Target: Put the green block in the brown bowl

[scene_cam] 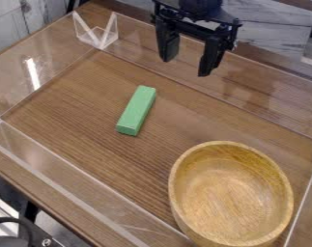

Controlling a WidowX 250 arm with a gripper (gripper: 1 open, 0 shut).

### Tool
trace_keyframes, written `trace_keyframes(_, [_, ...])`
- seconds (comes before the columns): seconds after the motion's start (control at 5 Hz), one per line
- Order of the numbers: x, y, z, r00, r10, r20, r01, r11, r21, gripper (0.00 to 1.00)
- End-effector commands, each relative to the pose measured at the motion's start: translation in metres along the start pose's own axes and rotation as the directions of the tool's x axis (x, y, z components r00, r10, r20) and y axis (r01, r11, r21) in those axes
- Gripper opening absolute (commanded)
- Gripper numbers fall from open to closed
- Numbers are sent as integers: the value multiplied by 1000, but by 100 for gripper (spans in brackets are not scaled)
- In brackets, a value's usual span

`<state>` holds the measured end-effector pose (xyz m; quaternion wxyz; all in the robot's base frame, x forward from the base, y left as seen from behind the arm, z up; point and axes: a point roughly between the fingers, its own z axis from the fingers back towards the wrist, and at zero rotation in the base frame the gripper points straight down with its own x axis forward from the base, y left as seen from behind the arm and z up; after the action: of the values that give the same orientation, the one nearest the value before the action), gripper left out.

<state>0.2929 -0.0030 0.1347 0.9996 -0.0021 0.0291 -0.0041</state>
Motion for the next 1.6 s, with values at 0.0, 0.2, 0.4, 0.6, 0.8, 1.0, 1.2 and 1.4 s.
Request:
trace_keyframes(0.0, [-2, 5, -8, 1000, 5, -6, -5, 1000, 0, 100])
trace_keyframes(0.2, [-6, 15, -16, 1000, 16, 3, -16, 1000, 2, 100])
trace_keyframes(0.4, [-10, 25, -20, 999, 21, 25, -21, 1000, 4, 100])
trace_keyframes(0.6, [-13, 31, -25, 999, 17, 30, -18, 1000, 4, 100])
trace_keyframes(0.8, [-15, 35, -30, 999, 17, 29, -17, 1000, 2, 100])
trace_keyframes(1.0, [-17, 37, -34, 1000, 19, 23, -19, 1000, 1, 100])
trace_keyframes(1.2, [-20, 40, -38, 999, 23, 23, -23, 1000, -1, 100])
trace_keyframes(1.4, [-22, 43, -41, 1000, 17, 21, -17, 1000, -2, 100])
